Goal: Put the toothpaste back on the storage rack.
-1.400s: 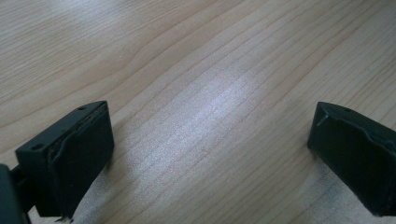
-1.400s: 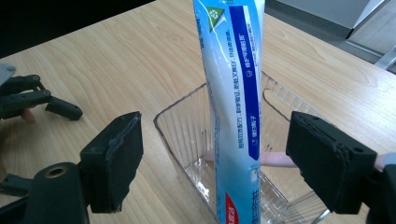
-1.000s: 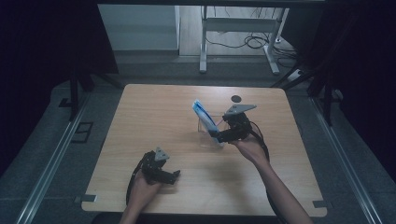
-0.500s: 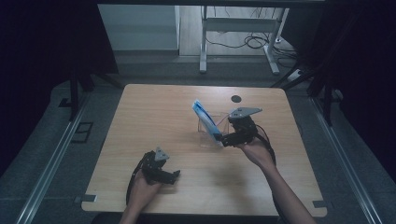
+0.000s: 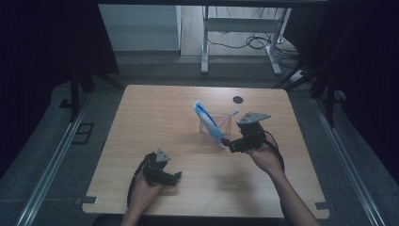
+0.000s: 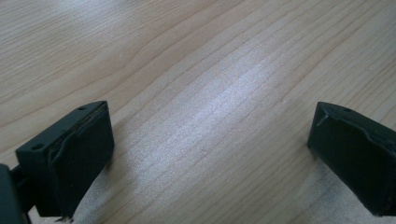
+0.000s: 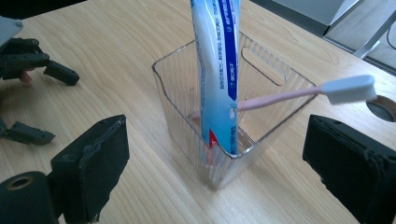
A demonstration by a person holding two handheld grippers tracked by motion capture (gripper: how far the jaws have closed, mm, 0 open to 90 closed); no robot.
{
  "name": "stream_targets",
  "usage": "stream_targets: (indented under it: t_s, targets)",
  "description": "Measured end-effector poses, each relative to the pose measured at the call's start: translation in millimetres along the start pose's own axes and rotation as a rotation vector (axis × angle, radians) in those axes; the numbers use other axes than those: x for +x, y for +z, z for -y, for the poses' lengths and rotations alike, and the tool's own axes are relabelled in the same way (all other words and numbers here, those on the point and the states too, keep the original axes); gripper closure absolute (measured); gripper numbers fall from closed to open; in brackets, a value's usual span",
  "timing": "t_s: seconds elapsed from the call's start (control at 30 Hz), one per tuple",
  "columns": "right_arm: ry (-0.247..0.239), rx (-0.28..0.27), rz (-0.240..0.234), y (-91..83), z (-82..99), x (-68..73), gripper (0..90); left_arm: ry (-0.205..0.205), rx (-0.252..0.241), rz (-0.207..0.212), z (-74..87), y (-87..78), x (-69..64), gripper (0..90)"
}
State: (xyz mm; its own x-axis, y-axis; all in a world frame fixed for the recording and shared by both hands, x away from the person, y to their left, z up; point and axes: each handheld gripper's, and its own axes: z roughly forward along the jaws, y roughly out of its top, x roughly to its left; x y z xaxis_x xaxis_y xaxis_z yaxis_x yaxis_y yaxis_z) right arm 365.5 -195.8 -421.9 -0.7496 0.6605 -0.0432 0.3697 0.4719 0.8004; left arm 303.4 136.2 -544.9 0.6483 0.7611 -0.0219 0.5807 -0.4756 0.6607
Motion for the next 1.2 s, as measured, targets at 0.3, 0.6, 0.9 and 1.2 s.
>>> stream_targets:
  t_s: [0.3, 0.6, 0.9, 1.2]
  targets:
    - [0.007, -0.004, 0.018, -12.2, 11.7, -2.4, 7.1, 0.000, 0.000, 0.000, 0.0, 0.0, 0.0, 0.6]
    - [0.027, -0.005, 0.034, -23.8, 25.8, -7.1, 7.2, 0.000, -0.002, 0.000, 0.1, 0.1, 0.0, 0.6]
    - [0.053, -0.001, 0.053, -34.1, 43.5, -12.4, 7.1, -0.001, -0.004, -0.001, 0.1, 0.2, -0.2, 0.6]
    - [0.078, 0.008, 0.078, -45.1, 64.8, -18.1, 7.1, 0.000, -0.001, 0.000, 0.2, 0.0, -0.2, 0.6]
